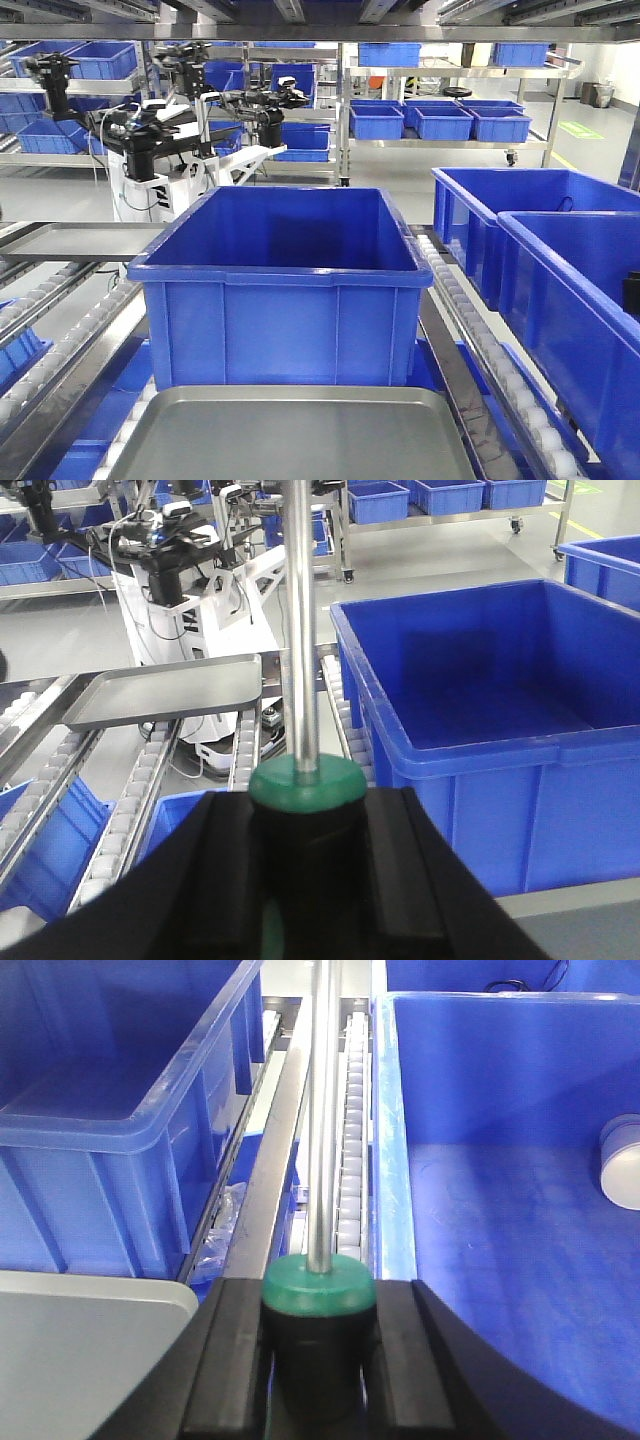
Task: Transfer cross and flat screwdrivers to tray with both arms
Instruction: 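Drive along the blue-bin shelves to the roller rack with the grey tray, then lower both screwdrivers onto the grey metal tray with both grippers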
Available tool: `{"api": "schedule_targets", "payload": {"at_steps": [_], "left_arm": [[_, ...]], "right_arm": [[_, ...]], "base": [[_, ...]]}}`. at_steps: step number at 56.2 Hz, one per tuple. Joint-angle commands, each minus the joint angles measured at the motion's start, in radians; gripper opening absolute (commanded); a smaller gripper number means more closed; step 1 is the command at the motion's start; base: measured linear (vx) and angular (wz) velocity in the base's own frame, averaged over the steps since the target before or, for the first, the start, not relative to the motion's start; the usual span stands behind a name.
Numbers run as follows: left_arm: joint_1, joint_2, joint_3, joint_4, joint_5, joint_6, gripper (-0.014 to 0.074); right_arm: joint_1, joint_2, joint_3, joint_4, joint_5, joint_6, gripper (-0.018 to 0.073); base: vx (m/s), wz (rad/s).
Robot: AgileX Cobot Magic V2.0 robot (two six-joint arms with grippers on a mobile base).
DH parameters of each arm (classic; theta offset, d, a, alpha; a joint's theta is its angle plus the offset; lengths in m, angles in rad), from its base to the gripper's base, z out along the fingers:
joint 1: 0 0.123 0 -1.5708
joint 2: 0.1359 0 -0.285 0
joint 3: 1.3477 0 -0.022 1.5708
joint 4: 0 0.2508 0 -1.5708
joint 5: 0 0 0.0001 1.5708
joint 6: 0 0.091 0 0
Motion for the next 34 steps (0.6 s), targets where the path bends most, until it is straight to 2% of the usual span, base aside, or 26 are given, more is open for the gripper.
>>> {"api": "schedule_targets", "payload": {"at_steps": [1,7,10,15,20,26,28,31,34], "left_arm": [[-0.004,-0.012,-0.030,-0.018,-0.108,-0.009,0.0003],[-0.004,-0.010,-0.030,-0.034,-0.116,-0.012,0.0003],[-0.005,0.000,-0.031,-0.098,-0.121,-0.012,0.0003],[-0.026,0.029,-0.031,-0.253,-0.106,-0.008,0.0003],[-0.068,0.075,-0.031,-0.382,-0.070,0.007,0.0003],[-0.132,0.141,-0.031,-0.472,-0.033,0.052,0.0003],[-0.153,0.171,-0.031,-0.490,-0.022,0.058,0.0003],[-0.188,0.214,-0.031,-0.513,-0.008,0.062,0.0003],[-0.227,0.260,-0.031,-0.516,-0.005,0.062,0.0003]], "right_arm": [[-0.001,-0.014,-0.036,-0.008,-0.092,-0.002,-0.0008],[-0.001,-0.014,-0.036,0.049,-0.109,-0.001,-0.0008],[0.001,-0.011,-0.036,0.112,-0.131,-0.034,-0.0008],[0.001,0.008,-0.036,0.300,-0.132,-0.154,-0.0008],[0.001,0.046,-0.036,0.529,-0.086,-0.328,-0.0008],[0.001,0.105,-0.036,0.797,-0.025,-0.496,-0.0008],[0.005,0.126,-0.036,0.854,-0.012,-0.538,-0.0008],[0.043,0.167,-0.036,0.894,-0.012,-0.588,-0.0008],[0.091,0.205,-0.036,0.878,-0.033,-0.594,-0.0008]], "base": [[0.00,0.00],[0.00,0.00],[0.00,0.00],[0.00,0.00],[0.00,0.00],[0.00,0.00],[0.00,0.00],[0.00,0.00],[0.00,0.00]]}}
